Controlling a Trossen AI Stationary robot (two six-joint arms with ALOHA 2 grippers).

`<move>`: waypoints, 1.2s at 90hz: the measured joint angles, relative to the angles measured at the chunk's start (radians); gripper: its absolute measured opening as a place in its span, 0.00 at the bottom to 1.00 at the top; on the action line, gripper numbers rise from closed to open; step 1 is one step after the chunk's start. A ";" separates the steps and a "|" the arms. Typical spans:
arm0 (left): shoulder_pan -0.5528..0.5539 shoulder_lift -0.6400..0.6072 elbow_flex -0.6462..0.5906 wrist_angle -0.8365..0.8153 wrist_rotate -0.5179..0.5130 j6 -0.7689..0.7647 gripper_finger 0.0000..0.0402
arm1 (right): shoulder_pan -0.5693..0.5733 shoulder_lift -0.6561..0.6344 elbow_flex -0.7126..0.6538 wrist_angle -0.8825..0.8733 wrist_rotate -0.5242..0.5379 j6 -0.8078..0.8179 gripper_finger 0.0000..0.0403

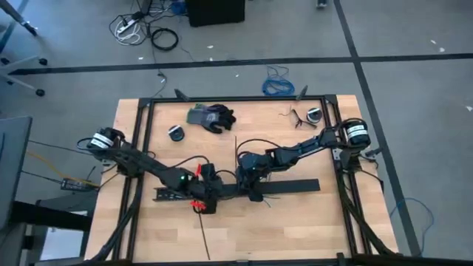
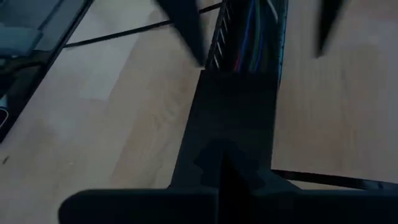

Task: Ziptie cables
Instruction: Close the black cable duct

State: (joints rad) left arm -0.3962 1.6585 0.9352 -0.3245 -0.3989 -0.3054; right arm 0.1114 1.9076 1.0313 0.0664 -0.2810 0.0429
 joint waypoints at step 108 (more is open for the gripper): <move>0.003 0.050 -0.005 -0.055 0.098 -0.043 0.65 | -0.011 0.002 -0.004 0.022 -0.024 0.009 0.00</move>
State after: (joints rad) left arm -0.3927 1.7084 0.9306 -0.3796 -0.3008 -0.3479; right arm 0.1002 1.9095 1.0275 0.0887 -0.3045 0.0517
